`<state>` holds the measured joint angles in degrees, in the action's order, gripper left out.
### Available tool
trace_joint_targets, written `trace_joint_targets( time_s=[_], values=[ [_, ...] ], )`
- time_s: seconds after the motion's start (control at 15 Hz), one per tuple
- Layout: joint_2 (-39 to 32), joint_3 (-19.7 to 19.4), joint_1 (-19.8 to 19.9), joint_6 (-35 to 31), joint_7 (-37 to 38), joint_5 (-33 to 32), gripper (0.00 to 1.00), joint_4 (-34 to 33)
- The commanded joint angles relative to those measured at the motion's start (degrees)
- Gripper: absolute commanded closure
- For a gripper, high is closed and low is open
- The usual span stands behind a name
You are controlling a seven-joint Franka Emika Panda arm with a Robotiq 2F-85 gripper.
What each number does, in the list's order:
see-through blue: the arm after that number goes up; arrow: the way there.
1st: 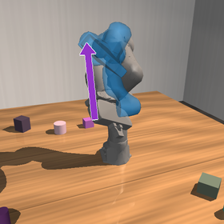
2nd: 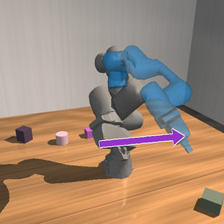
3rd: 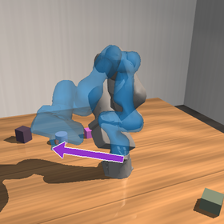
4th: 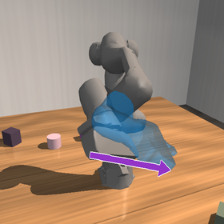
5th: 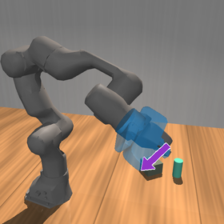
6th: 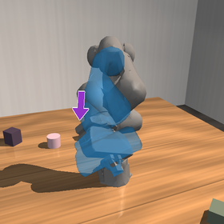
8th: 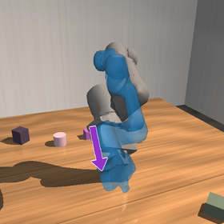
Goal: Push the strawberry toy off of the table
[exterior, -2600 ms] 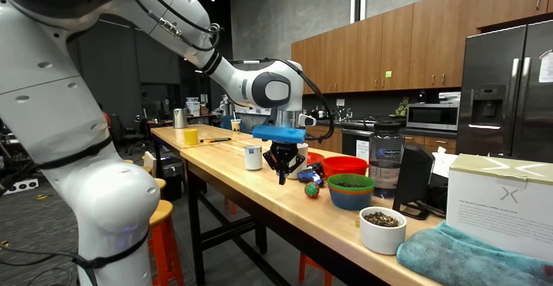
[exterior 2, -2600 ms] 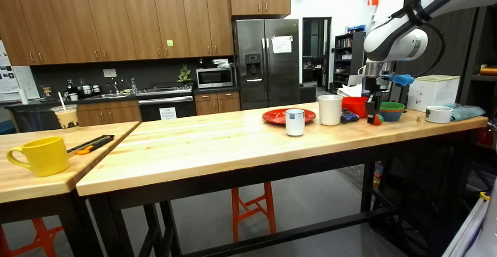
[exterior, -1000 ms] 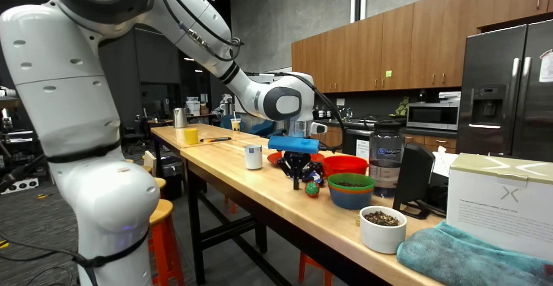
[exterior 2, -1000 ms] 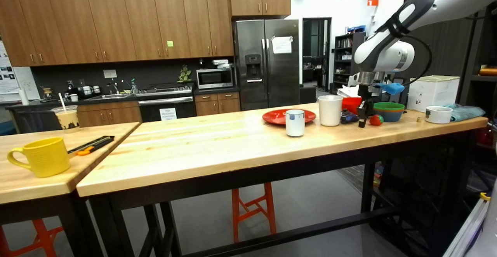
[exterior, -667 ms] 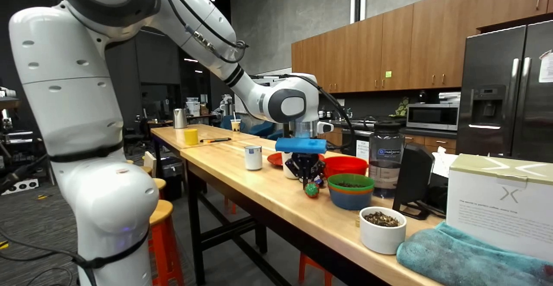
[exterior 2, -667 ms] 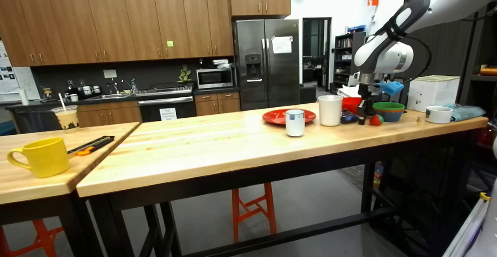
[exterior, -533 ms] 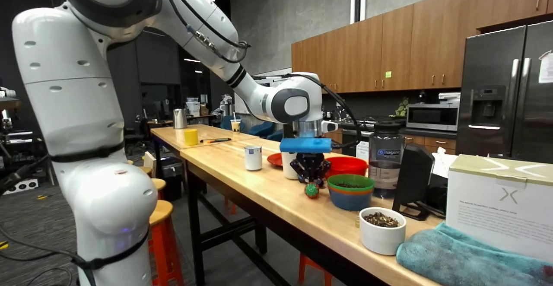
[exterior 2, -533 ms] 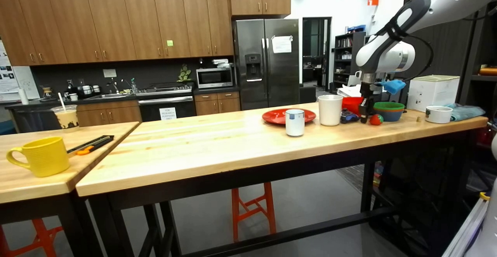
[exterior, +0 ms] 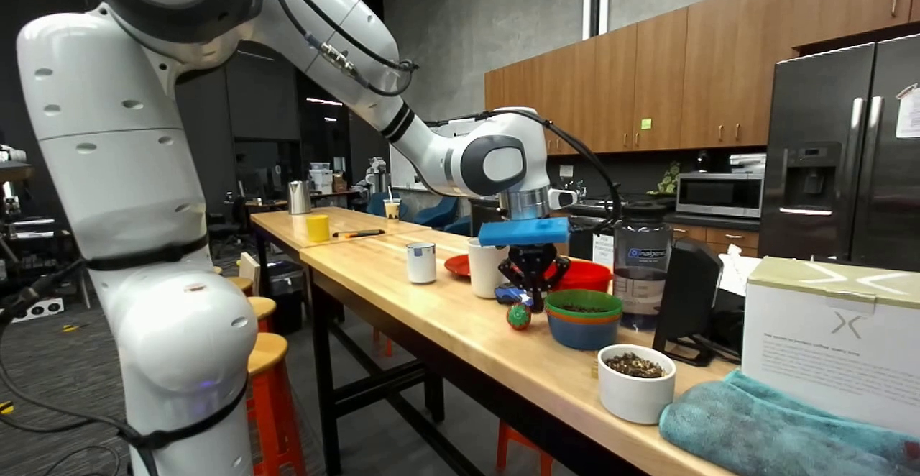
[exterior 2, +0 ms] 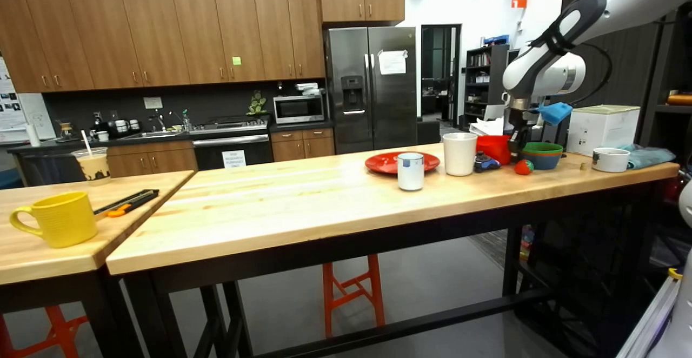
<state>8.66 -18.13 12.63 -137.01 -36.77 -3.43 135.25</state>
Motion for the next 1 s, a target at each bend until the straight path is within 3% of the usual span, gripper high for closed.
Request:
trace_joint_targets(
  time_s=[0.0, 0.93],
  values=[
    [1.7, 0.2, 0.6, 1.0, 0.7, -1.3, 1.00, 0.4],
    [5.2, 0.7, 0.6, 14.6, 7.7, -8.1, 1.00, 0.0]
  ],
)
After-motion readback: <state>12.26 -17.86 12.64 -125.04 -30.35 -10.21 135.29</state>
